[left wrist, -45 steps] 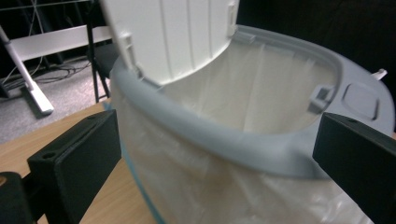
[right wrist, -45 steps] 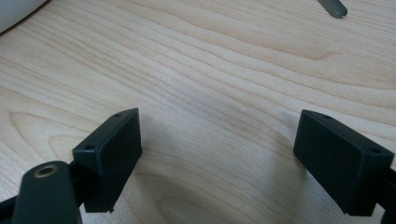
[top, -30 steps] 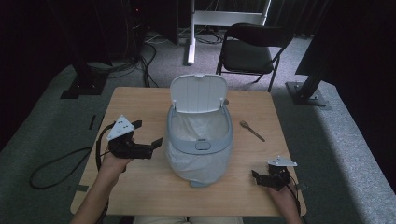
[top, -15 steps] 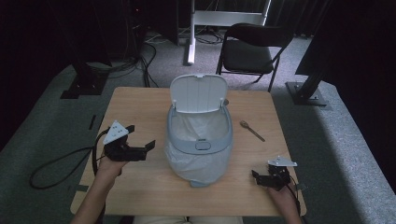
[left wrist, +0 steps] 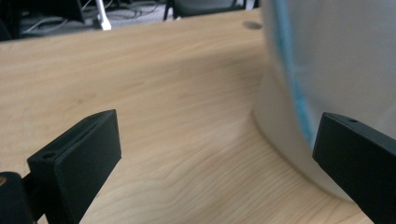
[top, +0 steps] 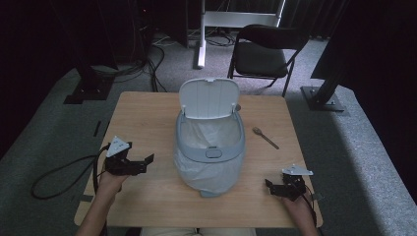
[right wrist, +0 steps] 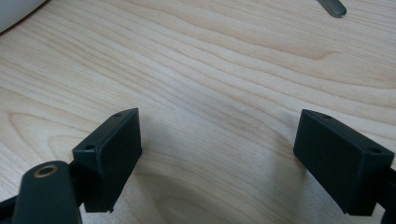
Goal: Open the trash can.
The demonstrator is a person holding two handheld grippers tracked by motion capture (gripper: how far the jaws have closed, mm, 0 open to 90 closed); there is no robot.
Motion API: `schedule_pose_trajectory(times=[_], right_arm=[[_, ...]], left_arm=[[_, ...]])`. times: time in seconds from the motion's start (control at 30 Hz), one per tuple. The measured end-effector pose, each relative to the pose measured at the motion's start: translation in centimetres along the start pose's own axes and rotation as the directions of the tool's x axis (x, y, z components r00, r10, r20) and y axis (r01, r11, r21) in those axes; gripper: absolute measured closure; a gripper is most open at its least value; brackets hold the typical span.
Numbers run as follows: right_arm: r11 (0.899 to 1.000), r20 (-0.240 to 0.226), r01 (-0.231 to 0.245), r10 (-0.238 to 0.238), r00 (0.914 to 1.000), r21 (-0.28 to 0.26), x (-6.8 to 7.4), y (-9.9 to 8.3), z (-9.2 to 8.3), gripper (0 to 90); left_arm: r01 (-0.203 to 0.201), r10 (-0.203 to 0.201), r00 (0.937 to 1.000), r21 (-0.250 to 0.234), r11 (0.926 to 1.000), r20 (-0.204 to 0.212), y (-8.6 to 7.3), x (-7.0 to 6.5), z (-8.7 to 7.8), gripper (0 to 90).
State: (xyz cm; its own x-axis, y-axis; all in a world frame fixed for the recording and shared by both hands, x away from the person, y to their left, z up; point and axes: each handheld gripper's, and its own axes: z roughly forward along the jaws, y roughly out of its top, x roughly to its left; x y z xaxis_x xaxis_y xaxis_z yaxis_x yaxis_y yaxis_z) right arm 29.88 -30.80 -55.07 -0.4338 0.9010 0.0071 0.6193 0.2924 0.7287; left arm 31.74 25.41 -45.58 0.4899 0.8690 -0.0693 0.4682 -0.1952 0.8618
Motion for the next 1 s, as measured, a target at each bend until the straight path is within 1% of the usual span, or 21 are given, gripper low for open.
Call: schedule_pose_trajectory(times=[0.07,0.1,0.2,0.27,0.33,0.4,0.43,0.5,0.53,0.63,0.73,0.83,0.87,1.0], right_arm=[[1.000,-0.001,0.006,-0.006,1.0000,0.000,-0.1,0.0,0.0,13.9],[1.000,0.008,-0.004,0.004,1.0000,0.001,-0.1,0.1,0.1,13.4],[0.999,0.057,-0.047,0.047,0.9972,0.000,-0.6,0.1,0.1,13.8],[0.999,0.080,-0.054,0.054,0.9954,-0.001,-0.9,0.2,0.0,14.0],[0.998,0.070,-0.061,0.062,0.9956,-0.011,-1.1,0.3,-0.1,14.1],[0.996,0.028,-0.083,0.084,0.9960,-0.024,-1.4,0.5,-0.2,14.8],[0.996,0.013,-0.091,0.091,0.9957,-0.027,-1.5,0.6,-0.2,14.7],[0.995,0.009,-0.086,0.087,0.9962,-0.046,-1.5,0.9,-0.3,14.8],[0.995,-0.001,-0.090,0.090,0.9960,-0.050,-1.6,1.1,-0.3,14.7],[0.995,-0.017,-0.089,0.089,0.9959,-0.050,-1.6,1.6,0.1,14.7],[0.995,-0.024,-0.080,0.079,0.9966,-0.057,-1.6,2.3,0.5,14.7],[0.994,-0.031,-0.076,0.074,0.9968,-0.074,-1.7,3.0,0.6,15.6],[0.994,-0.027,-0.072,0.070,0.9972,-0.077,-1.7,3.2,0.7,16.1],[0.995,-0.025,-0.067,0.065,0.9976,-0.072,-2.2,4.4,1.3,16.1]], left_arm=[[0.006,-0.006,0.9998,0.006,1.0000,-0.018,-0.5,0.5,0.2,1.2],[0.005,-0.005,0.9995,0.011,0.9999,-0.030,-0.7,0.7,0.3,1.2],[0.024,-0.022,0.9982,0.039,0.9990,-0.056,-1.5,1.3,0.5,1.3],[0.040,-0.037,0.9976,0.047,0.9981,-0.058,-2.0,1.7,0.7,1.3],[0.046,-0.042,0.9968,0.057,0.9973,-0.067,-2.5,2.0,0.9,1.2],[0.045,-0.039,0.9961,0.070,0.9966,-0.080,-2.8,2.3,1.1,1.2],[0.050,-0.044,0.9954,0.072,0.9962,-0.085,-3.0,2.4,1.1,1.2],[0.054,-0.047,0.9945,0.076,0.9956,-0.093,-3.3,2.6,1.2,1.2],[0.055,-0.047,0.9944,0.078,0.9954,-0.094,-3.4,2.7,1.2,1.2],[0.051,-0.042,0.9942,0.093,0.9943,-0.099,-3.8,2.7,1.4,1.2],[0.047,-0.035,0.9939,0.108,0.9931,-0.104,-4.2,2.8,1.7,1.2],[0.052,-0.039,0.9934,0.115,0.9920,-0.107,-4.6,2.9,1.8,1.2],[0.056,-0.044,0.9932,0.115,0.9918,-0.108,-4.7,2.9,1.9,1.3],[0.064,-0.050,0.9925,0.123,0.9903,-0.112,-5.1,3.1,2.1,1.2]])
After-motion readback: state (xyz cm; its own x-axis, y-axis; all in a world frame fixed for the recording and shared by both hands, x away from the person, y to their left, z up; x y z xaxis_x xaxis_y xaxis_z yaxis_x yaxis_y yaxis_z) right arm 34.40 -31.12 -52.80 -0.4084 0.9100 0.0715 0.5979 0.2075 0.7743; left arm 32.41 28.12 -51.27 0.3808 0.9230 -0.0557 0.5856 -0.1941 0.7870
